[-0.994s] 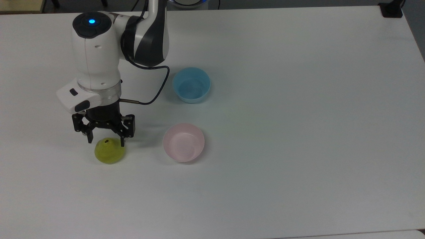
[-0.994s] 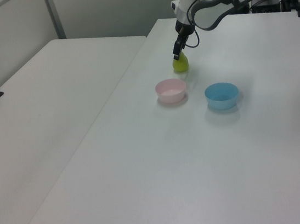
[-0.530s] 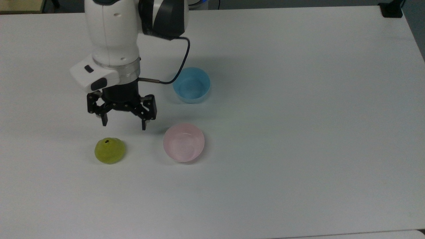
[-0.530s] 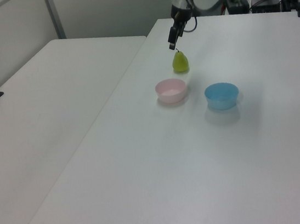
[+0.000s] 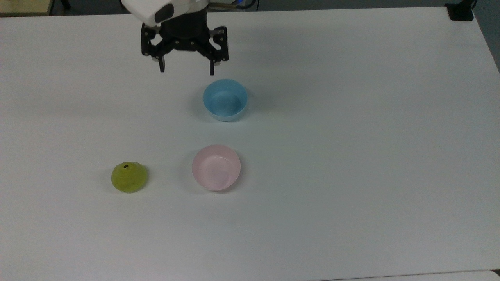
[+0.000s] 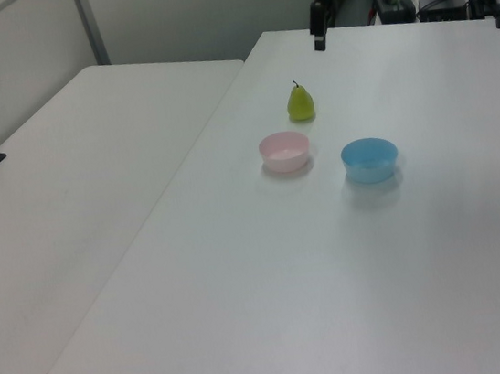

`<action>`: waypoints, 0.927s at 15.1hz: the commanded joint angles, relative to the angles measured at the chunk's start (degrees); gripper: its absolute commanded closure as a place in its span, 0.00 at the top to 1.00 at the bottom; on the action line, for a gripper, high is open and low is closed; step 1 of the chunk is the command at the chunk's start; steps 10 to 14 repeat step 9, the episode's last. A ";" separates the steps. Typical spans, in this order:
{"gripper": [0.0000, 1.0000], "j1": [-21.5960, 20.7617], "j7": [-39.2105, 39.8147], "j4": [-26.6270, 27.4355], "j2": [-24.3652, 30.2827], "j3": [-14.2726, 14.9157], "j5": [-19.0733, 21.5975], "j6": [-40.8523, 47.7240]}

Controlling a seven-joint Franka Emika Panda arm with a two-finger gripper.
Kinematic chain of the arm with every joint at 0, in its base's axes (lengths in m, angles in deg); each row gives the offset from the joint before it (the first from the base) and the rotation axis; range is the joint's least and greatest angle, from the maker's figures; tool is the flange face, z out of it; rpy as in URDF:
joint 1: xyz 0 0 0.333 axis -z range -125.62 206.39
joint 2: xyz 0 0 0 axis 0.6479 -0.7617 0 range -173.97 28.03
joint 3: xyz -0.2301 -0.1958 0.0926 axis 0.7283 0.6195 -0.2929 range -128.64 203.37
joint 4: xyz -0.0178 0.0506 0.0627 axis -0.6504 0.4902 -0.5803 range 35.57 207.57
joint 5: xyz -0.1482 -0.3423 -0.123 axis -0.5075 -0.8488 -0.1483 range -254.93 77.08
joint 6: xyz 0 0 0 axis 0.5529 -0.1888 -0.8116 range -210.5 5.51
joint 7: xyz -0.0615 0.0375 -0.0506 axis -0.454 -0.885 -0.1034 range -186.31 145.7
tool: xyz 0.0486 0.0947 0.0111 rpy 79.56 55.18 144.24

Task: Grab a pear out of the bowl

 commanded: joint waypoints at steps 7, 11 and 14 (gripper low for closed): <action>1.00 -1.84 -4.67 5.93 7.66 0.27 0.16 7.21; 1.00 -1.93 -4.50 6.02 7.66 0.27 0.16 7.91; 1.00 -1.93 -4.50 6.02 7.66 0.27 0.16 7.91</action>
